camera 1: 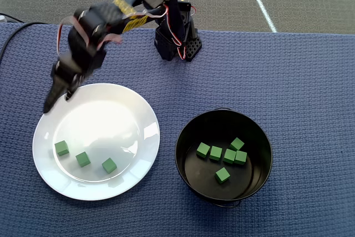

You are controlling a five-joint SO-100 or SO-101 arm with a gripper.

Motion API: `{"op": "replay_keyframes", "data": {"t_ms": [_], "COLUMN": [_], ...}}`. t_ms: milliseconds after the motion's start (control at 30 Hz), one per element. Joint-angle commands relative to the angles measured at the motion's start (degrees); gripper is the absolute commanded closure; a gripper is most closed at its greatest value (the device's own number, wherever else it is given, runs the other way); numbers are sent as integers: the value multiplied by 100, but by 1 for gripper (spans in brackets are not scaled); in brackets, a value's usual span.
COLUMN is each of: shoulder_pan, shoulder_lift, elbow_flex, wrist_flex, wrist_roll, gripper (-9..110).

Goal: Pick up the items on the white plate and put them in the black container.

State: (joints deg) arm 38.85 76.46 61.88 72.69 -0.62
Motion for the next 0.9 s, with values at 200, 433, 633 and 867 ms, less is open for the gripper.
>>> {"op": "replay_keyframes", "data": {"t_ms": [200, 433, 633, 867], "shoulder_pan": [-1424, -1652, -1477, -1644], "shoulder_lift": [-1134, -2892, -3445, -4605], "elbow_flex": [-185, -2830, -3155, -5080], "wrist_flex": [193, 1811, 1477, 1811], "wrist_roll": [2558, 3155, 2865, 2435], "gripper": [69, 71, 71, 74]}}
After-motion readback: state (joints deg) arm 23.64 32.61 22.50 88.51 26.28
